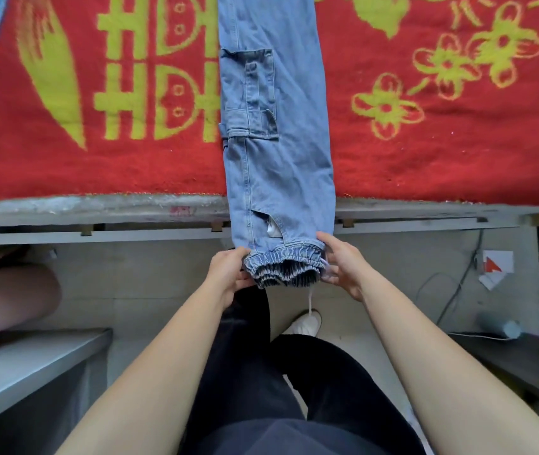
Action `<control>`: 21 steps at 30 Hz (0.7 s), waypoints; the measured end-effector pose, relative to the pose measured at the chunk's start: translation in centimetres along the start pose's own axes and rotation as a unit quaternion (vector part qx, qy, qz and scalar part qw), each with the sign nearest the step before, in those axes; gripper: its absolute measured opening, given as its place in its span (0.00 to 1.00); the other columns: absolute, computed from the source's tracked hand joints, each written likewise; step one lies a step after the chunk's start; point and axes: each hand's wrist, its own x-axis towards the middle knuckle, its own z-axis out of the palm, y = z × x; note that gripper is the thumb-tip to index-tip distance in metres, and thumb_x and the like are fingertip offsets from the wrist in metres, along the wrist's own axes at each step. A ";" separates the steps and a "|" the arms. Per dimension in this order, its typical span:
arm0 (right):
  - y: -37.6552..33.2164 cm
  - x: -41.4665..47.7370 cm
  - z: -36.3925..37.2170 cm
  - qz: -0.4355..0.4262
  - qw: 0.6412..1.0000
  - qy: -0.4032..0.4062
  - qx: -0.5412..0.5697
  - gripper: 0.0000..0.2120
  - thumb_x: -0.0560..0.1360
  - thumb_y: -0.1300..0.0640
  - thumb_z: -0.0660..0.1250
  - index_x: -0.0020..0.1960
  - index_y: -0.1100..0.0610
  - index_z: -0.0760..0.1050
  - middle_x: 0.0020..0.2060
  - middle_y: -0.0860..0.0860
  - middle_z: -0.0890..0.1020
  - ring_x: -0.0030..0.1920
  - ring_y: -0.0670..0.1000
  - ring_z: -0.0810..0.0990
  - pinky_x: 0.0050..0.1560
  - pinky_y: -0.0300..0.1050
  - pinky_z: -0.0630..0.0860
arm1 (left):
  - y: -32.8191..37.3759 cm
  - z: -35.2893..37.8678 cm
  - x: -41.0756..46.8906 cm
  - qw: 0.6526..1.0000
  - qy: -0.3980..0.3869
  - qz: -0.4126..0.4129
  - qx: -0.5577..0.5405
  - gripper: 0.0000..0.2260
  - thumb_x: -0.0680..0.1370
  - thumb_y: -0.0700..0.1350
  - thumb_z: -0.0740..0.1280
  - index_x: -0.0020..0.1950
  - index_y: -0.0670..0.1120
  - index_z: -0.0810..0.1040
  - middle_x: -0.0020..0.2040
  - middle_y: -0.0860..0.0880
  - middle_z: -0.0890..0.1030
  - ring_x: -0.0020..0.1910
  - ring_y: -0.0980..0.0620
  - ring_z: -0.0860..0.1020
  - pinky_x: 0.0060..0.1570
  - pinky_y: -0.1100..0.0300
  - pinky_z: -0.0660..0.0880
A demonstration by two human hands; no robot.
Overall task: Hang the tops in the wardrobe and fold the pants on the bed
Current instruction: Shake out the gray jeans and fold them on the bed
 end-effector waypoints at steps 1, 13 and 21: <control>-1.0 -0.1 0.0 -0.016 1.000 0.006 -0.003 0.21 0.74 0.38 0.68 0.58 0.52 0.80 0.46 0.48 0.86 0.37 0.47 0.83 0.35 0.41 0.79 | 1.2 -0.1 -0.4 1.000 -0.004 0.009 -0.003 0.10 0.78 0.39 0.64 0.57 0.37 0.78 0.42 0.41 0.83 0.31 0.48 0.81 0.31 0.56 0.79; -25.4 6.0 2.6 -0.084 0.994 0.061 0.032 0.19 0.77 0.38 0.58 0.55 0.52 0.73 0.43 0.53 0.83 0.39 0.52 0.83 0.33 0.41 0.79 | 25.3 4.2 5.0 0.983 -0.021 0.158 -0.090 0.05 0.79 0.43 0.61 0.48 0.45 0.75 0.40 0.45 0.78 0.37 0.46 0.78 0.37 0.55 0.78; -27.1 12.6 3.8 -0.191 0.932 0.156 -0.267 0.29 0.78 0.35 0.62 0.70 0.54 0.71 0.58 0.53 0.79 0.61 0.56 0.78 0.62 0.53 0.73 | 26.3 5.3 13.5 0.715 0.053 0.435 0.544 0.29 0.81 0.50 0.60 0.81 0.55 0.54 0.82 0.45 0.45 0.80 0.42 0.48 0.72 0.42 0.59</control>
